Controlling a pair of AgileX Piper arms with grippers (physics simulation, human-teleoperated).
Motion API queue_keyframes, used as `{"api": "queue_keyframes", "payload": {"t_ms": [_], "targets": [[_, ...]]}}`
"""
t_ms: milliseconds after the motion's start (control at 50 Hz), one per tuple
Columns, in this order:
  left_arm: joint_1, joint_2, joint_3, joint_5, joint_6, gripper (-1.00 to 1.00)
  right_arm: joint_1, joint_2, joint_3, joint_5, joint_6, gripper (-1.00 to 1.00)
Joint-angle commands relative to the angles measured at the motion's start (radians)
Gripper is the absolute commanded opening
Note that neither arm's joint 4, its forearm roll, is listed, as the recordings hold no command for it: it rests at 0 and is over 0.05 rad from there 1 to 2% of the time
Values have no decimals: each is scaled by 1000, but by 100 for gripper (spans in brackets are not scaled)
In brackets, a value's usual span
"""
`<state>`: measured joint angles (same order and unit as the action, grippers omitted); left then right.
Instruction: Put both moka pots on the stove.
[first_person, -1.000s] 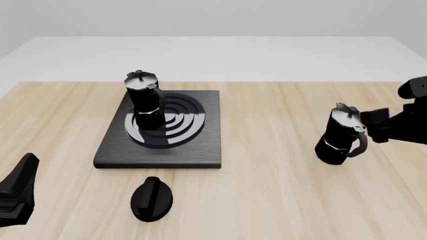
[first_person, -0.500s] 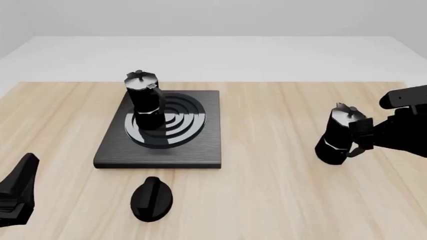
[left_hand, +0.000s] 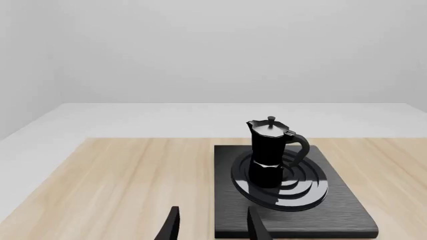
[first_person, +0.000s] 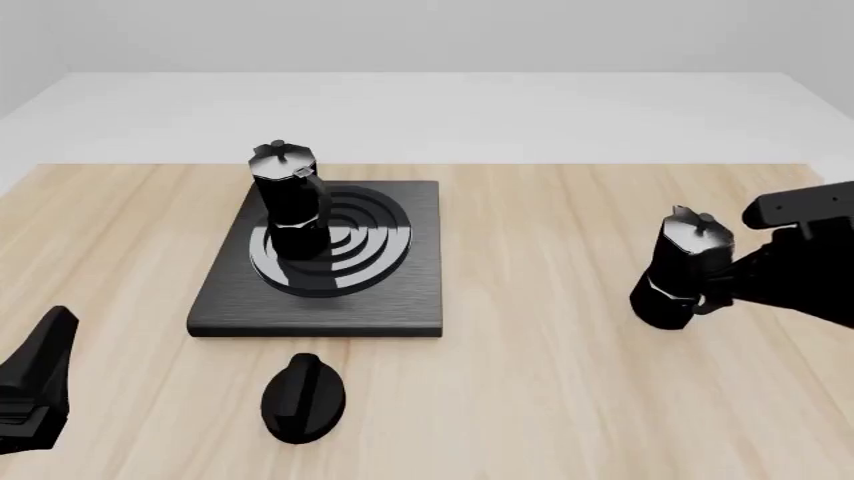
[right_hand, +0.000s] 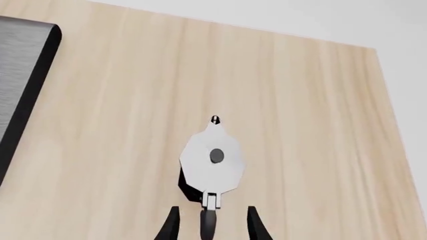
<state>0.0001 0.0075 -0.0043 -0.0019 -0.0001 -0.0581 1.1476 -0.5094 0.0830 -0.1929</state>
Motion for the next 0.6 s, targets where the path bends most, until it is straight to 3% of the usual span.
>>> {"api": "queue_keyframes", "payload": {"t_ms": [20,600], "targets": [[0,0,0,0,0,100,-3,47,11,-43,1,100],[0,0,0,0,0,100,0,130,32,-110,11,100]]}}
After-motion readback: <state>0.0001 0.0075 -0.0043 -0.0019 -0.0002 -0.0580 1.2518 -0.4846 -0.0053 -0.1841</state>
